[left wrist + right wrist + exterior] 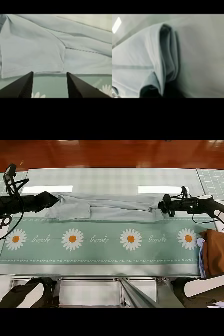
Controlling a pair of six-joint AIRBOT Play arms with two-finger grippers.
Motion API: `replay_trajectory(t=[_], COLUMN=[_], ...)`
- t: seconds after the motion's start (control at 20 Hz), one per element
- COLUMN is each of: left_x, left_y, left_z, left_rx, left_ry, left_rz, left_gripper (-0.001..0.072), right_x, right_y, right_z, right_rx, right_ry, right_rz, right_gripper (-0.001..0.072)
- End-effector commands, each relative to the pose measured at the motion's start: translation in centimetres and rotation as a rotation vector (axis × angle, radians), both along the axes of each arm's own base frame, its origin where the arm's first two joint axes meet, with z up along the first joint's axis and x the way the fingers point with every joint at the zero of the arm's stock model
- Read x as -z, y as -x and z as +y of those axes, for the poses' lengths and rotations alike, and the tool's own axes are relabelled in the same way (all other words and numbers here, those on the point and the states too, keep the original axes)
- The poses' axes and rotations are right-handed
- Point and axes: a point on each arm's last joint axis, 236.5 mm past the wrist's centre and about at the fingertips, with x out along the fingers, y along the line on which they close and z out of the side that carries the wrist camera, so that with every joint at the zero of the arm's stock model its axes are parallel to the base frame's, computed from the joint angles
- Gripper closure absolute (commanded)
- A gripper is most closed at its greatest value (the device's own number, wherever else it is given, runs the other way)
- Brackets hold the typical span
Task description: Fold the shirts.
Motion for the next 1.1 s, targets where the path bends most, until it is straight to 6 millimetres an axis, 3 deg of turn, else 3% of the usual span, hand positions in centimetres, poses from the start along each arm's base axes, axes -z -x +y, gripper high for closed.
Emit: replay_trajectory(t=[0.0, 0.15, 0.2, 0.3, 0.45, 0.6, 0.7, 0.8, 0.95, 1.05], left_x=[0.0, 0.0, -0.2, -1.6, -3.5, -1.9, 0.2, 3.9, 9.5, 10.9], left_y=[0.0, 0.0, 0.1, 0.1, -0.7, -1.0, -0.6, 0.2, 1.5, 2.1], left_z=[0.0, -0.1, -0.6, -3.6, -9.1, -16.3, -22.1, -26.9, -31.1, -34.6], left_rx=[0.000, 0.002, 0.026, 0.141, 0.243, 0.329, 0.430, 0.539, 0.623, 0.667], left_ry=[0.000, 0.000, 0.007, 0.043, 0.118, 0.117, 0.115, 0.065, -0.082, -0.097], left_rz=[0.000, 0.000, -0.010, -0.082, -0.181, -0.197, -0.153, -0.018, 0.230, 0.275], left_gripper=[0.0203, 0.0209, 0.0285, 0.0682, 0.0686, 0.0688, 0.0688, 0.0688, 0.0688, 0.0688], right_x=[-1.3, -4.1, -5.2, -7.4, -12.0, -16.7, -19.6, -22.4, -26.0, -27.5], right_y=[-0.4, 0.3, 1.1, 3.2, 5.6, 8.5, 10.9, 13.1, 15.7, 17.1], right_z=[1.0, 0.2, -0.3, -1.1, -1.1, -0.9, -0.3, 0.4, 1.3, 1.8], right_rx=[-0.018, -0.071, -0.111, -0.186, -0.229, -0.210, -0.208, -0.195, -0.166, -0.145], right_ry=[-0.033, 0.011, 0.054, 0.145, 0.235, 0.308, 0.339, 0.356, 0.375, 0.379], right_rz=[-0.038, -0.098, -0.117, -0.133, -0.229, -0.322, -0.375, -0.435, -0.514, -0.552], right_gripper=[0.0689, 0.0690, 0.0690, 0.0690, 0.0690, 0.0690, 0.0690, 0.0690, 0.0690, 0.0690])
